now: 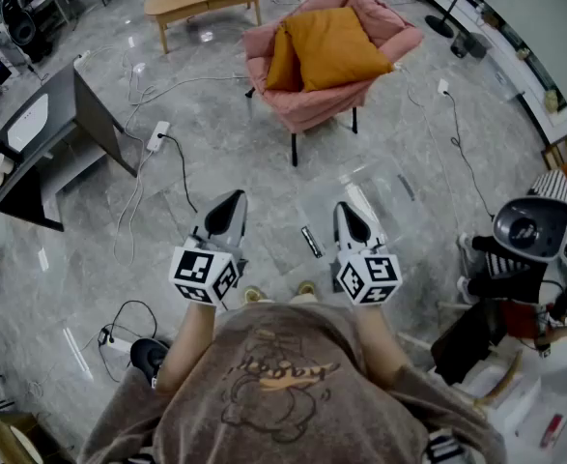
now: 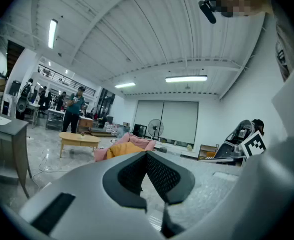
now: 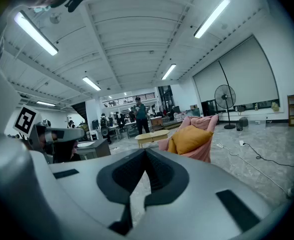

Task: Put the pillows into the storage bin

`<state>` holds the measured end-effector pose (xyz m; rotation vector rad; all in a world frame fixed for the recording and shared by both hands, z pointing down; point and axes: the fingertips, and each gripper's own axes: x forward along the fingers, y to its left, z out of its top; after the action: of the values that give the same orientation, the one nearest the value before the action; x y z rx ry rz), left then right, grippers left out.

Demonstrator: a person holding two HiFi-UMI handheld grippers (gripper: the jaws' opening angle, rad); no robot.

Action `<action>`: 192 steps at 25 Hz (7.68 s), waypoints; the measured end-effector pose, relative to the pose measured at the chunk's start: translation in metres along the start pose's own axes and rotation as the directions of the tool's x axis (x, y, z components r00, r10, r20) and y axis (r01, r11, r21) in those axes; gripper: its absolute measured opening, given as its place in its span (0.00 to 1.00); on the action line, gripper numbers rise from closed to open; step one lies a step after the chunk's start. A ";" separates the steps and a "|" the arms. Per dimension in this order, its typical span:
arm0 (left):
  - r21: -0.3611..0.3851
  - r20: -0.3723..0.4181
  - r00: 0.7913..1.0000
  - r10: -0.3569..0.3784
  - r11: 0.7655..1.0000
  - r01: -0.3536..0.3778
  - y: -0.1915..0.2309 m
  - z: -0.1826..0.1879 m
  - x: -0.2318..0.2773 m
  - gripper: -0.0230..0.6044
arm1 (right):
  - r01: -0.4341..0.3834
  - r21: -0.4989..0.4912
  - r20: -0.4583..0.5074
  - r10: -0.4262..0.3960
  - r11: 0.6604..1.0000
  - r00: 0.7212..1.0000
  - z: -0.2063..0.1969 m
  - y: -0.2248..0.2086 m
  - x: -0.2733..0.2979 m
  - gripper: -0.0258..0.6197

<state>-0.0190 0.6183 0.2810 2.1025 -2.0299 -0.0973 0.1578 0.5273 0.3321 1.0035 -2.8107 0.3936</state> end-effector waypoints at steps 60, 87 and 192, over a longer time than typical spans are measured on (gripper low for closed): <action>-0.036 -0.010 1.000 -0.014 0.999 0.014 0.246 0.080 0.405 0.04 | -0.083 -0.014 -0.054 0.082 0.996 0.995 0.101 -0.150 0.450 0.04; -0.059 -0.112 0.958 -0.264 0.964 0.259 0.331 0.101 0.699 0.04 | 0.142 0.059 -0.019 -0.141 0.988 0.990 0.166 -0.286 0.647 0.04; -0.329 -0.475 0.748 -0.463 0.882 0.337 0.316 -0.093 0.882 0.07 | 0.393 0.029 -0.242 -0.375 0.919 0.895 0.124 -0.520 0.673 0.06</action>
<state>-0.2702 -0.2554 0.5251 2.0785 -1.1612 0.1800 -0.0335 -0.3008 0.4580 1.3946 -2.3321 0.5315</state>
